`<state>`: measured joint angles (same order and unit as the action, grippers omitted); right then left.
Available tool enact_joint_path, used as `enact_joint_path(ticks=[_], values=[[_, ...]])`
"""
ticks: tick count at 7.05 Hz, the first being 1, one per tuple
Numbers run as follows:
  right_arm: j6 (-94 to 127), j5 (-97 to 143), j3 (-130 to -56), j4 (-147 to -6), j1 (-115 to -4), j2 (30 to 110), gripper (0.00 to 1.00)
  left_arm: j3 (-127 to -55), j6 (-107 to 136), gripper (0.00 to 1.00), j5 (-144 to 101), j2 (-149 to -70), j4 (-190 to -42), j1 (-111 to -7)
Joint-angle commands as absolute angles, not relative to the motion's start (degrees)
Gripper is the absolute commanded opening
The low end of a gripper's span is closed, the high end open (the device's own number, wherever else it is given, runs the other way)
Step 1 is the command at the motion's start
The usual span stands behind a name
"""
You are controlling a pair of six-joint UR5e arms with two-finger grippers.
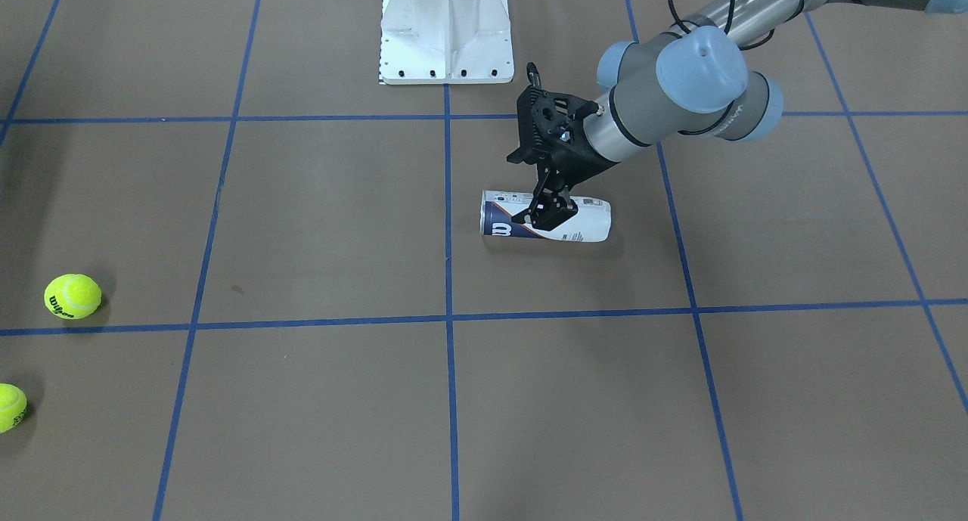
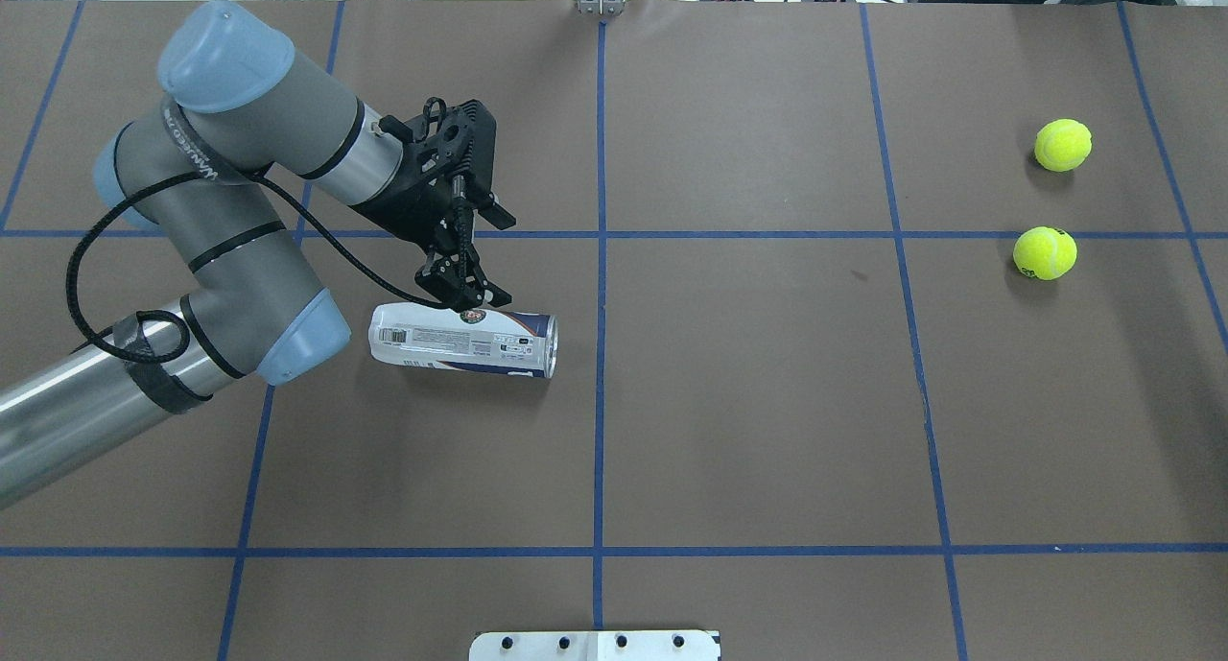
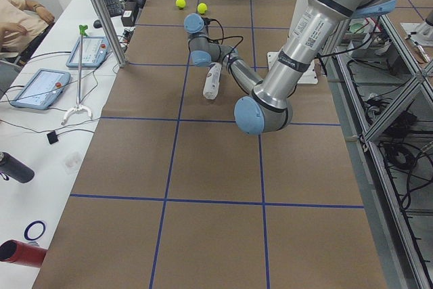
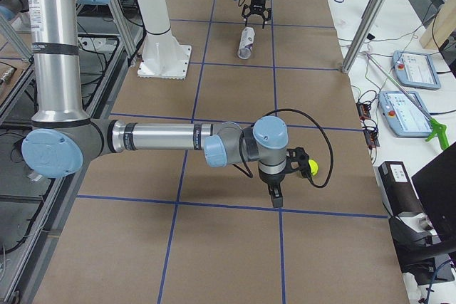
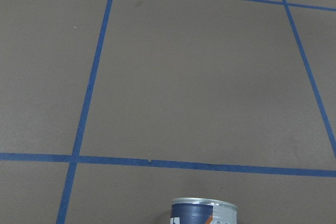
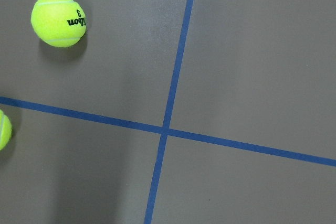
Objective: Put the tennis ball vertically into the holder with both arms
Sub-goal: 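Grasp the can's end with the left gripper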
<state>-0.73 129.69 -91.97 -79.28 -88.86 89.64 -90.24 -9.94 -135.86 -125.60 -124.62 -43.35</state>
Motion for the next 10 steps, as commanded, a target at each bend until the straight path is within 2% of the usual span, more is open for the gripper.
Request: enact_joint_path(ticks=[1, 6, 10], values=[[-0.7, 129.7, -92.0, -79.3, -88.9, 89.6, 1.00, -90.3, -11.2, 0.99, -130.1, -127.4, -119.3, -39.9], [-0.8, 129.7, -91.9, -79.3, -88.9, 89.7, 1.00, -90.4, -18.6, 0.99, -116.2, -129.1, -107.0, -32.8], [-0.8, 129.7, -91.8, -79.3, -88.9, 89.7, 1.00, -90.3, -20.3, 0.99, -110.5, -129.5, -105.1, -29.5]])
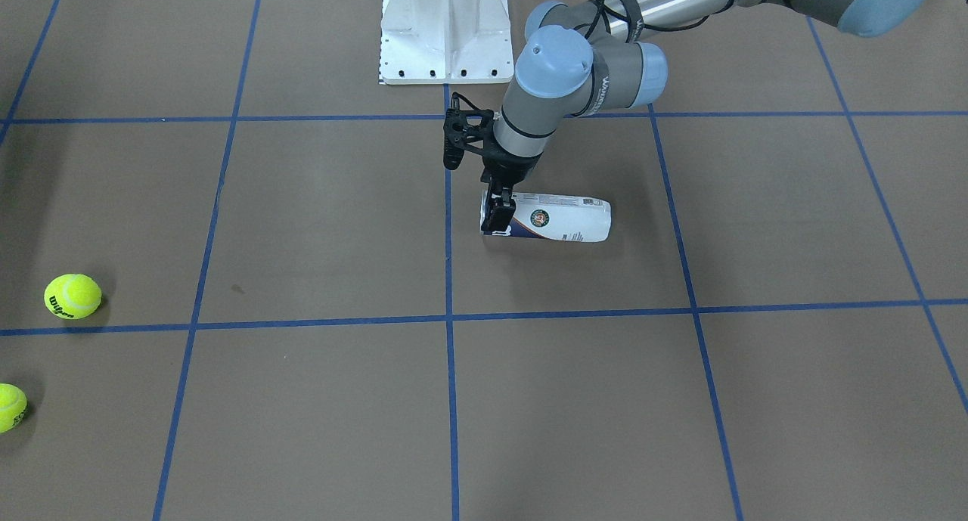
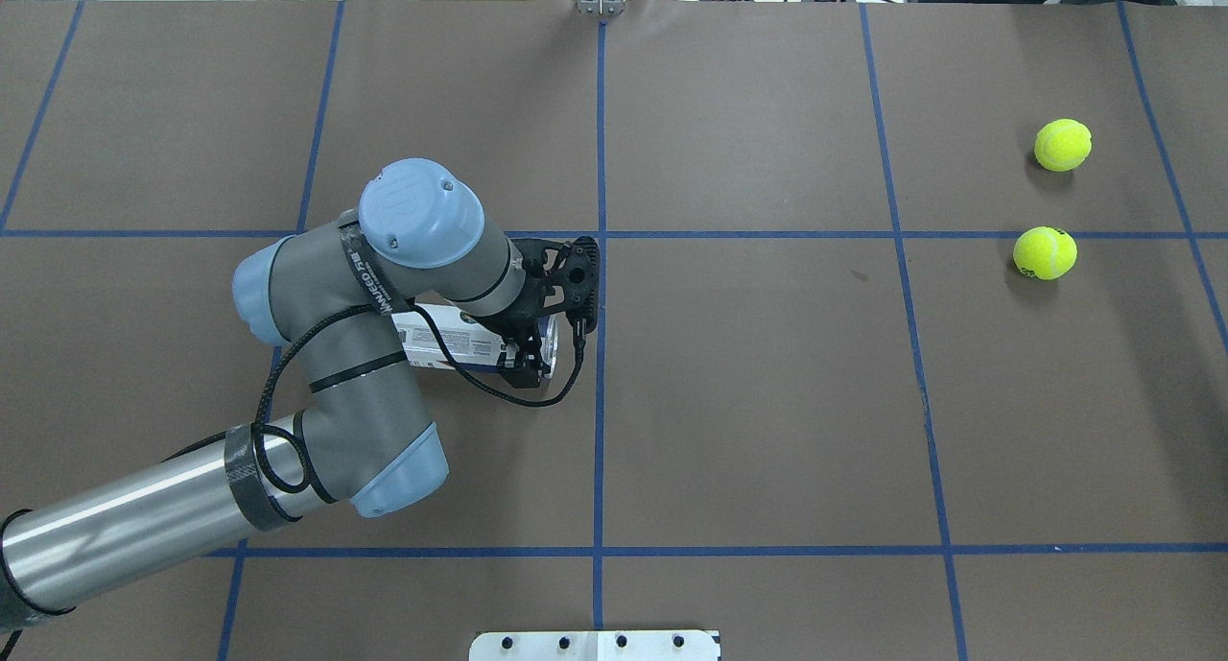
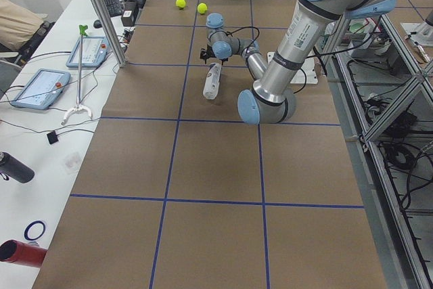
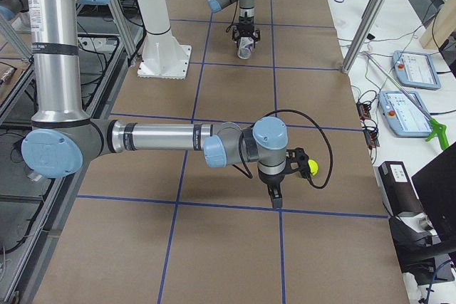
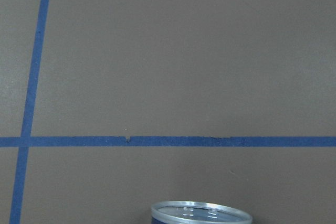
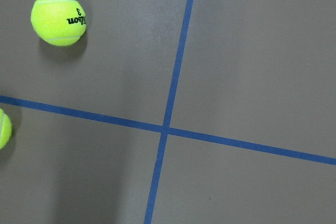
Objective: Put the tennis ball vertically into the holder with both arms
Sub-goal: 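Grasp the can's end with the left gripper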
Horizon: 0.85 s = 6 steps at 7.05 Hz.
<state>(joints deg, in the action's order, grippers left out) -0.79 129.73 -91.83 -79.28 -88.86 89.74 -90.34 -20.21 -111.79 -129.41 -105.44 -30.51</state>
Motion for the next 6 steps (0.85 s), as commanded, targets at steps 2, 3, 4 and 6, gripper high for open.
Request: enact_joint_path(ticks=[2, 3, 4, 6], values=[[-0.9, 129.7, -91.7, -79.3, -88.9, 89.7, 1.00, -89.9, -20.3, 0.99, -110.5, -129.5, -105.2, -29.4], [-0.9, 129.7, -91.7, -79.3, -88.9, 89.7, 1.00, -89.7, -20.3, 0.99, -110.4, -129.5, -105.1, -29.4], [-0.9, 129.7, -91.7, -79.3, -88.9, 89.7, 1.00, -89.6, -20.3, 0.99, -109.7, -129.5, -105.2, -28.9], [-0.9, 129.7, -91.7, -79.3, -88.9, 89.7, 1.00, -89.3, -20.3, 0.98, -106.7, -129.6, -105.2, -27.3]])
